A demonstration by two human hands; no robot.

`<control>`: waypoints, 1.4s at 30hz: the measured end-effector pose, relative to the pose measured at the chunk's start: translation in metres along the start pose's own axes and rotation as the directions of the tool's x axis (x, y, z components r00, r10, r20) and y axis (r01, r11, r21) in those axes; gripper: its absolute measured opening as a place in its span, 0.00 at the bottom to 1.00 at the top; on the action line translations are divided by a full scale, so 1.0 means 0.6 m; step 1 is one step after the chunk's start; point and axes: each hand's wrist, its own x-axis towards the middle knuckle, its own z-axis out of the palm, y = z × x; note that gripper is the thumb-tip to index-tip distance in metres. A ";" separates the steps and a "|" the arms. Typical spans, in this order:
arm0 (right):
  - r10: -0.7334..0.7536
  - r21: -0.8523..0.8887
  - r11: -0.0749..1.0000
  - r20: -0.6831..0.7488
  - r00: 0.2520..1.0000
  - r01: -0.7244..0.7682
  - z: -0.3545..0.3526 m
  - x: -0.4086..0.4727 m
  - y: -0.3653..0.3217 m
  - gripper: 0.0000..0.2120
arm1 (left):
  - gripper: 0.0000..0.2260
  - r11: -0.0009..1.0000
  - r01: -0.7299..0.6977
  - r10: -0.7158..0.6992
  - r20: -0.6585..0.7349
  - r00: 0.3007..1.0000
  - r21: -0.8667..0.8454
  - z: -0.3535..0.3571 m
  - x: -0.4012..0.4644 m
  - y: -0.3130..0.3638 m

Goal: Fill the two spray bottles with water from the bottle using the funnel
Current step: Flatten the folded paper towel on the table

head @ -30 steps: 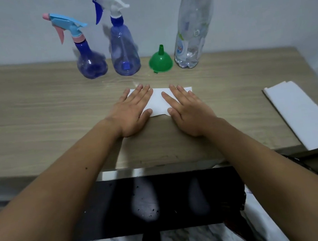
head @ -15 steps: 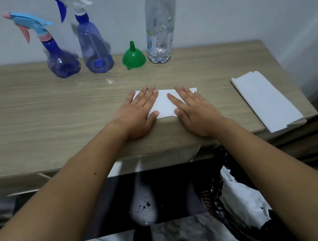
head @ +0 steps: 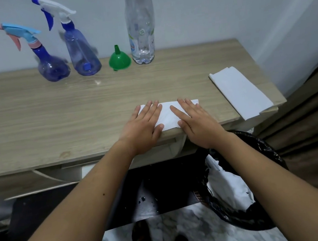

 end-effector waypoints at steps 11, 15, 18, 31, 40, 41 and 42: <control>0.003 0.278 0.960 -0.163 0.987 0.043 0.010 -0.058 -0.009 0.20 | 0.22 0.946 -0.052 -0.016 -0.206 0.978 -0.319 0.019 -0.048 0.021; 0.116 0.407 0.913 -0.342 0.933 0.036 0.022 -0.072 -0.026 0.15 | 0.14 0.897 -0.044 -0.130 -0.359 0.924 -0.440 0.036 -0.059 0.034; 0.191 0.474 0.880 -0.405 0.894 0.027 0.033 -0.096 -0.041 0.13 | 0.12 0.865 -0.046 -0.209 -0.443 0.872 -0.500 0.055 -0.068 0.046; 0.389 0.603 0.795 -0.430 0.814 -0.062 0.028 -0.222 -0.008 0.10 | 0.09 0.785 -0.170 -0.156 -0.456 0.876 -0.596 0.072 -0.096 0.130; 0.484 0.493 0.826 -0.372 0.792 -0.274 0.038 -0.366 0.087 0.08 | 0.07 0.698 -0.116 -0.124 -0.278 0.953 -0.706 0.133 -0.038 0.276; 0.499 0.474 0.827 -0.372 0.783 -0.302 0.042 -0.381 0.095 0.08 | 0.07 0.707 -0.134 -0.095 -0.282 0.955 -0.694 0.142 -0.031 0.290; 0.519 0.471 0.819 -0.363 0.774 -0.328 0.048 -0.396 0.104 0.08 | 0.07 0.716 -0.152 -0.065 -0.281 0.957 -0.682 0.152 -0.025 0.302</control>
